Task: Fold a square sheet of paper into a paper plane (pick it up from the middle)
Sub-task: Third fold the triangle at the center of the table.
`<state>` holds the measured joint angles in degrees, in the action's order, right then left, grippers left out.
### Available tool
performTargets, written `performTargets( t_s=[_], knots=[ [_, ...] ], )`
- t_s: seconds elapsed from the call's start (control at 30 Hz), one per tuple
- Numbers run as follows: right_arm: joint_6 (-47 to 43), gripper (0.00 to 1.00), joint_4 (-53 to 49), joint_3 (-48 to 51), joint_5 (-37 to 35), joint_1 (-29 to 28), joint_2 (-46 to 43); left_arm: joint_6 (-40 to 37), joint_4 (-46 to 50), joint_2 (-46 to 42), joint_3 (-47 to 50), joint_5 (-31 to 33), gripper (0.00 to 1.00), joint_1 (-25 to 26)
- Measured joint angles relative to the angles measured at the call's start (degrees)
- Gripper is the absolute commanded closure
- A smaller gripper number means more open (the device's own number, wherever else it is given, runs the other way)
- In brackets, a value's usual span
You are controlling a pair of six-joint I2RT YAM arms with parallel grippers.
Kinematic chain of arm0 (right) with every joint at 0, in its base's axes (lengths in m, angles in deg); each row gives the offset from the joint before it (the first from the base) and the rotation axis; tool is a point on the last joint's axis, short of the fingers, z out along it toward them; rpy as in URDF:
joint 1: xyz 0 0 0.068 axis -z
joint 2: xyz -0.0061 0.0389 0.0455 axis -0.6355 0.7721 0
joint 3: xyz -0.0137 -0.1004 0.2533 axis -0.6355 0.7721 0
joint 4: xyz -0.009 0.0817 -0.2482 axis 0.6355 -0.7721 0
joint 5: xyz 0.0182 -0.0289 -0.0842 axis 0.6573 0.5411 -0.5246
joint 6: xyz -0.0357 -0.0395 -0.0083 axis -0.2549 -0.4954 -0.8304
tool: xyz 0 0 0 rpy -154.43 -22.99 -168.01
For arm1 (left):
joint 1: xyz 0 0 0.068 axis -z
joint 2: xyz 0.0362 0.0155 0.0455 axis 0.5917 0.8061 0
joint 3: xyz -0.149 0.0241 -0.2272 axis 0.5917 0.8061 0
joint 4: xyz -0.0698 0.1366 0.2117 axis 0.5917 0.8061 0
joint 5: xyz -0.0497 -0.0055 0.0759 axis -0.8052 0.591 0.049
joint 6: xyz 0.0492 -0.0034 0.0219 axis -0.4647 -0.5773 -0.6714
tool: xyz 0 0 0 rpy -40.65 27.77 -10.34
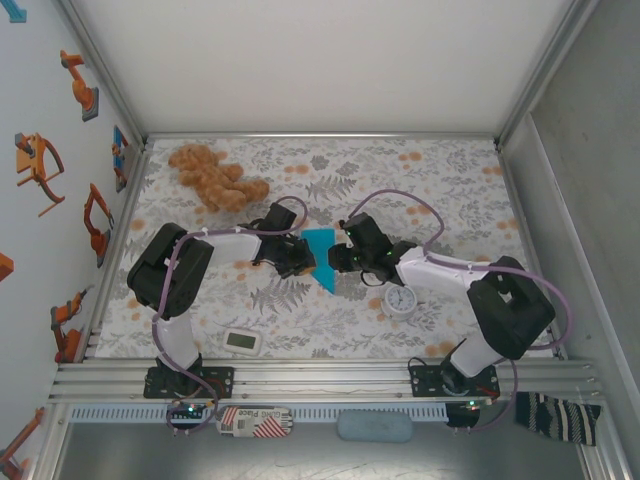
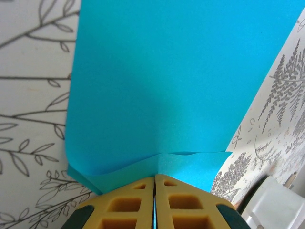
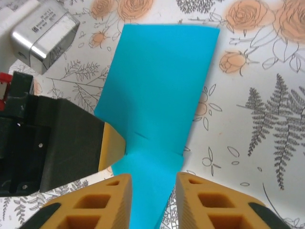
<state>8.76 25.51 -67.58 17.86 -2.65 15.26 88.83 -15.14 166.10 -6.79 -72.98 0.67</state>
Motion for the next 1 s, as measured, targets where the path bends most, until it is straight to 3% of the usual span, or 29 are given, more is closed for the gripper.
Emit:
performTargets(
  t_s=[0.27, 0.57, 1.0],
  knots=[
    [2.91, 0.91, 0.07, -1.53, 6.01, 0.92, 2.49, 2.08, -3.78, 0.07, 0.46, 3.28, 0.9, 0.09],
    [4.31, 0.96, 1.57, -2.67, 13.14, 1.14, 7.78, 2.51, -7.15, 0.07, 1.68, 3.08, 0.88, 0.09],
    [4.68, 0.98, 2.12, -6.45, 16.39, 2.56, 12.83, 2.47, -7.87, 0.07, 1.92, 2.29, 0.87, 0.04]
  ],
)
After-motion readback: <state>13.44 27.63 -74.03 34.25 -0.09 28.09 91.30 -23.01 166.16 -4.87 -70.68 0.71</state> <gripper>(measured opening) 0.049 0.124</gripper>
